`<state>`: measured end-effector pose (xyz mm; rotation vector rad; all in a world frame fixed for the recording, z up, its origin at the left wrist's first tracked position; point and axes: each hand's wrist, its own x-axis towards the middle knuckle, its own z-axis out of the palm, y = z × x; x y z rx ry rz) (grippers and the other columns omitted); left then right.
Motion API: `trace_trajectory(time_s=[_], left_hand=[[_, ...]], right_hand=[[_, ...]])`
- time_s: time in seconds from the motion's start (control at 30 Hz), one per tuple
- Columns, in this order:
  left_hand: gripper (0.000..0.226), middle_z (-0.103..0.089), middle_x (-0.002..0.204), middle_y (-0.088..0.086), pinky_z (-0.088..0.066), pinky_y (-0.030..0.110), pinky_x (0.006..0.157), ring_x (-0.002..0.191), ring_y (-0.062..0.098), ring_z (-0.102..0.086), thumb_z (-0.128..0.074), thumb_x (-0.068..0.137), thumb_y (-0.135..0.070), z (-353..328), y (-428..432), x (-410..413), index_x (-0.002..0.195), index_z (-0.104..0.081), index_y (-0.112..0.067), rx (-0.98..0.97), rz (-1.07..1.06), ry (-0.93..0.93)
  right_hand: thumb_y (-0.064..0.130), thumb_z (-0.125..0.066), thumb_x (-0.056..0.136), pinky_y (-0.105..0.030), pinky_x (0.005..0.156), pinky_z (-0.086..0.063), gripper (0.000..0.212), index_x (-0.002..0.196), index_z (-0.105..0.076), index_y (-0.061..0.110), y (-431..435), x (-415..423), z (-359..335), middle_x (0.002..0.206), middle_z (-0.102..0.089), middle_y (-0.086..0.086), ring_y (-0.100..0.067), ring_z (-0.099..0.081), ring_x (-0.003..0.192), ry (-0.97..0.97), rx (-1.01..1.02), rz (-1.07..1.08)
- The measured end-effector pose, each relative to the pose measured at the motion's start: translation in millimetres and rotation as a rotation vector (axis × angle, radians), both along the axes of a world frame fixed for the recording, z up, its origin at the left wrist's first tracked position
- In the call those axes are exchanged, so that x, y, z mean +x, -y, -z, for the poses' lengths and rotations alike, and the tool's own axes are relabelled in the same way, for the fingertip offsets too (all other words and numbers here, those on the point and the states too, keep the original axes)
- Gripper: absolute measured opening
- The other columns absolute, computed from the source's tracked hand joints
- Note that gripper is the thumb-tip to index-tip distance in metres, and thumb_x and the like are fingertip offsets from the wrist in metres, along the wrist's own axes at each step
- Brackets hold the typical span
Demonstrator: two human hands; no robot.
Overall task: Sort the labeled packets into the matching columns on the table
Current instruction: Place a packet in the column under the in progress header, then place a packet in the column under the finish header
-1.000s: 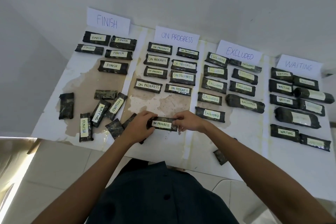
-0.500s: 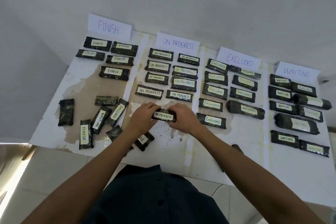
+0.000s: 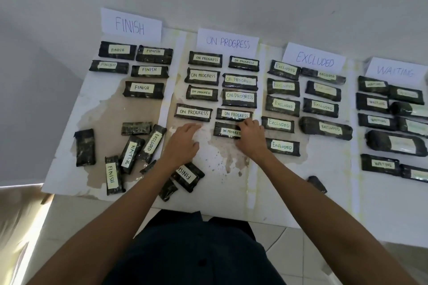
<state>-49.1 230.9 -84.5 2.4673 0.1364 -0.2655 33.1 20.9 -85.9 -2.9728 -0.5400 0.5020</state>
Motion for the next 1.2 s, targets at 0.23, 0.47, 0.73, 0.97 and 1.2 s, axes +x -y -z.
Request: trace_trajectory(time_s=[0.23,0.47,0.73,0.97,1.2], left_hand=[[0.045,-0.052,0.131,0.008,-0.04,0.037,0.101,0.12,0.025,-0.047,-0.056,0.086,-0.013,-7,-25,-34,0.131,-0.049,-0.012,0.015,0.016,0.03],[0.046,-0.053,0.128,0.011,-0.041,0.035,0.095,0.116,0.028,-0.048,-0.058,0.084,-0.007,-9,-39,-81,0.129,-0.052,-0.009,0.016,-0.109,0.024],[0.053,-0.054,0.125,0.01,-0.038,0.029,0.091,0.108,0.026,-0.051,-0.061,0.08,-0.005,-8,-47,-104,0.131,-0.05,-0.013,-0.019,-0.201,0.001],[0.046,-0.052,0.128,0.009,-0.044,0.038,0.095,0.113,0.027,-0.049,-0.059,0.085,-0.012,-16,-47,-99,0.13,-0.05,-0.011,-0.037,-0.205,-0.007],[0.065,-0.046,0.133,0.005,-0.04,0.036,0.098,0.121,0.022,-0.043,-0.068,0.08,-0.032,-38,-41,-83,0.136,-0.042,-0.014,-0.103,-0.259,-0.034]], right_hand=[[0.017,-0.062,0.08,-0.041,0.096,-0.036,0.049,0.127,-0.049,0.009,-28,-24,-13,0.128,-0.047,-0.013,-0.031,-0.041,0.116,0.021,0.042,-0.094],[0.028,-0.066,0.081,-0.041,0.097,-0.043,0.061,0.136,-0.043,0.014,-90,-72,-12,0.129,-0.048,-0.01,-0.029,-0.047,0.116,-0.359,0.213,-0.304],[0.031,-0.078,0.07,-0.042,0.091,-0.045,0.091,0.143,-0.025,0.018,-126,-88,-2,0.13,-0.038,-0.014,-0.033,-0.043,0.115,-0.357,0.039,-0.429],[0.017,-0.077,0.073,-0.038,0.069,-0.05,0.054,0.111,-0.039,0.013,-127,-76,-15,0.105,-0.055,-0.01,-0.027,-0.057,0.089,-0.55,0.135,-0.187],[0.003,-0.061,0.084,-0.037,0.073,-0.058,0.026,0.107,-0.051,0.01,-113,-54,-41,0.103,-0.059,-0.011,-0.026,-0.064,0.092,-0.861,0.791,0.553]])
